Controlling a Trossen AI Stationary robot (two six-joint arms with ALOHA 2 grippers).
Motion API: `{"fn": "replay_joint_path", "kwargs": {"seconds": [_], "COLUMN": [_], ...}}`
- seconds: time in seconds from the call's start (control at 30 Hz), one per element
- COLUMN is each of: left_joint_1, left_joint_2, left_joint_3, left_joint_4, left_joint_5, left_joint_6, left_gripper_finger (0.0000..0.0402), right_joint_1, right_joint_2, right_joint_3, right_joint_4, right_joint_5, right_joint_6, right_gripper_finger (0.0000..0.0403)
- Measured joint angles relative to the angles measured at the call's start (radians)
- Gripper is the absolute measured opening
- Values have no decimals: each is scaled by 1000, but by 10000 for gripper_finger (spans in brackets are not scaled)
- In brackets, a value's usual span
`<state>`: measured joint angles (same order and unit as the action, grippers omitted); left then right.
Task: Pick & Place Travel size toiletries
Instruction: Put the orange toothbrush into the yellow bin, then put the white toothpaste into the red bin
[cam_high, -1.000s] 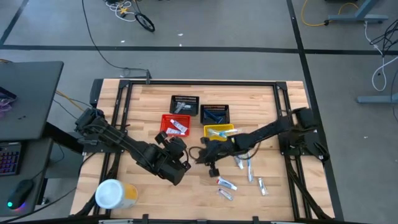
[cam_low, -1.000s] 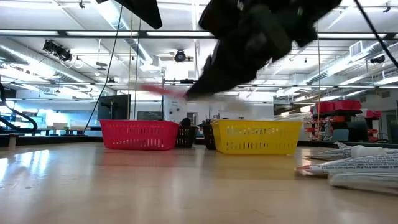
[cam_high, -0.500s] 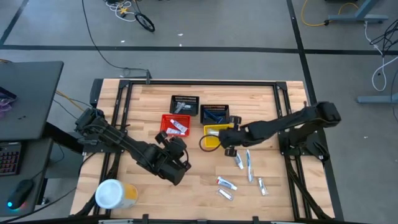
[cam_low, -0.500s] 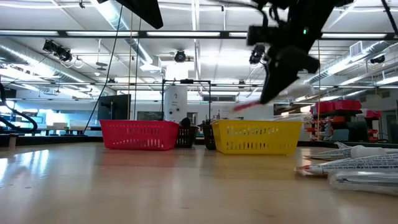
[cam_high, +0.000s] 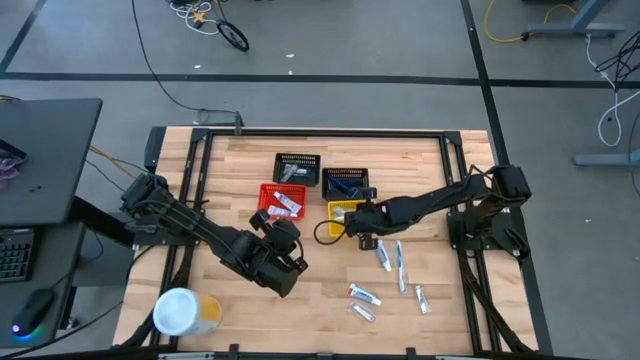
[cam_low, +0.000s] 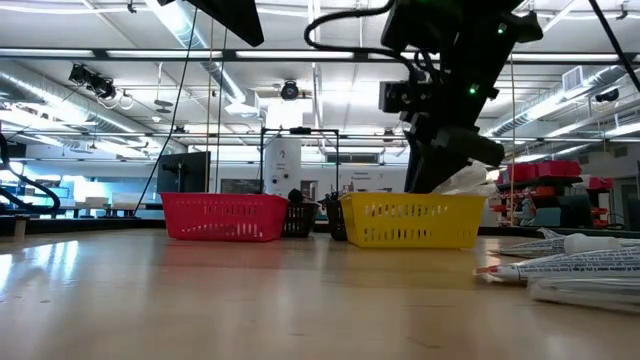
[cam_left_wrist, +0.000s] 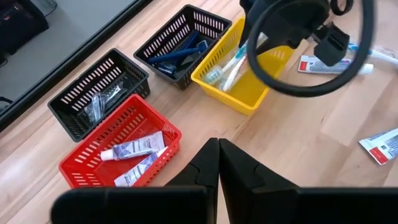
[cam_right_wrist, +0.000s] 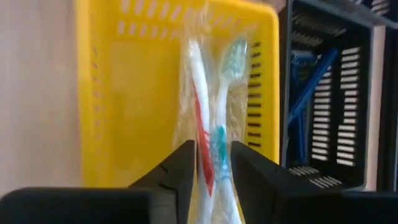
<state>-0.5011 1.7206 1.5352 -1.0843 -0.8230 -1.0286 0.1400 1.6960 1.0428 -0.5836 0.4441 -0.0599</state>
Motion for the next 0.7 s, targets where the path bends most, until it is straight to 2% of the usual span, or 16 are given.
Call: {"fn": "replay_joint_path", "kwargs": {"seconds": [0.23, 0.47, 0.53, 0.7], "left_joint_1": [0, 0, 0, 0], "left_joint_2": [0, 0, 0, 0], "left_joint_3": [0, 0, 0, 0], "left_joint_4": [1, 1, 2, 6], "left_joint_5": [0, 8, 20, 57], "left_joint_6": [16, 54, 84, 156], "left_gripper_finger": [15, 15, 16, 16], "right_joint_1": [46, 137, 163, 201], "right_joint_2": [-41, -103, -120, -133], "right_joint_3": [30, 92, 94, 94], "right_joint_4": [-15, -246, -294, -309], "right_joint_5": [-3, -17, -83, -340], "right_joint_6": [41, 203, 282, 451], "right_gripper_finger": [125, 126, 126, 126]}}
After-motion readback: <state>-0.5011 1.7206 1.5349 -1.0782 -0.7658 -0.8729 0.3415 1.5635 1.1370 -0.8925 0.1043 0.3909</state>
